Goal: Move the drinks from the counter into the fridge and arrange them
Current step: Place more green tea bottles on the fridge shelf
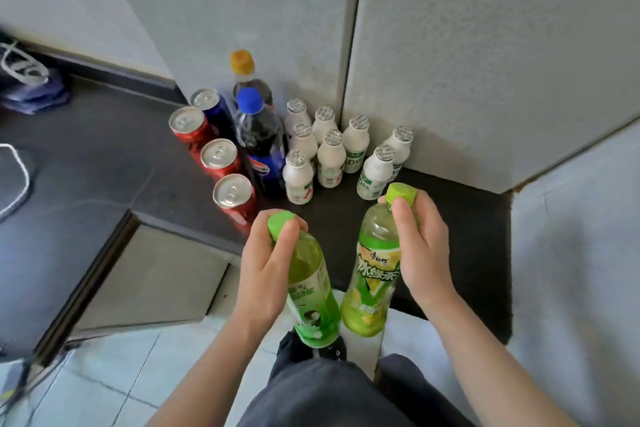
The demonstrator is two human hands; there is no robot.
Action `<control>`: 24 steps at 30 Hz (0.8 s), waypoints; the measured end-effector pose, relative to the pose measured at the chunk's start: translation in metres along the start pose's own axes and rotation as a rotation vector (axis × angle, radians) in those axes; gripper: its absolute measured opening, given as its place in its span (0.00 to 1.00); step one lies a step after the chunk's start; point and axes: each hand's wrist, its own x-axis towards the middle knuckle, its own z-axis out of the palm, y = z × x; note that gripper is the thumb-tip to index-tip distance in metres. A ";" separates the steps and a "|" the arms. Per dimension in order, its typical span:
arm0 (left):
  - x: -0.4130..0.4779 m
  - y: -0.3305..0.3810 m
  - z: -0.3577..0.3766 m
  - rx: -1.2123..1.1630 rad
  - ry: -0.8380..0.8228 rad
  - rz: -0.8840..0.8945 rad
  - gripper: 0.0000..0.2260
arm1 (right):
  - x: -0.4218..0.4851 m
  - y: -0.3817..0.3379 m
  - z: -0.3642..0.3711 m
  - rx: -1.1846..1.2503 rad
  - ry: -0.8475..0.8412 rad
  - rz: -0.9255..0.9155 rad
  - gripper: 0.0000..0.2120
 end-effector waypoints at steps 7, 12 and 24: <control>-0.074 -0.044 -0.053 -0.034 0.353 -0.156 0.09 | -0.032 0.016 0.058 0.050 -0.374 0.075 0.14; -0.133 -0.068 -0.086 -0.048 0.615 -0.247 0.12 | -0.069 0.019 0.104 0.023 -0.658 0.068 0.15; -0.263 -0.102 -0.155 -0.204 1.141 -0.289 0.17 | -0.191 -0.007 0.205 -0.104 -1.209 -0.117 0.11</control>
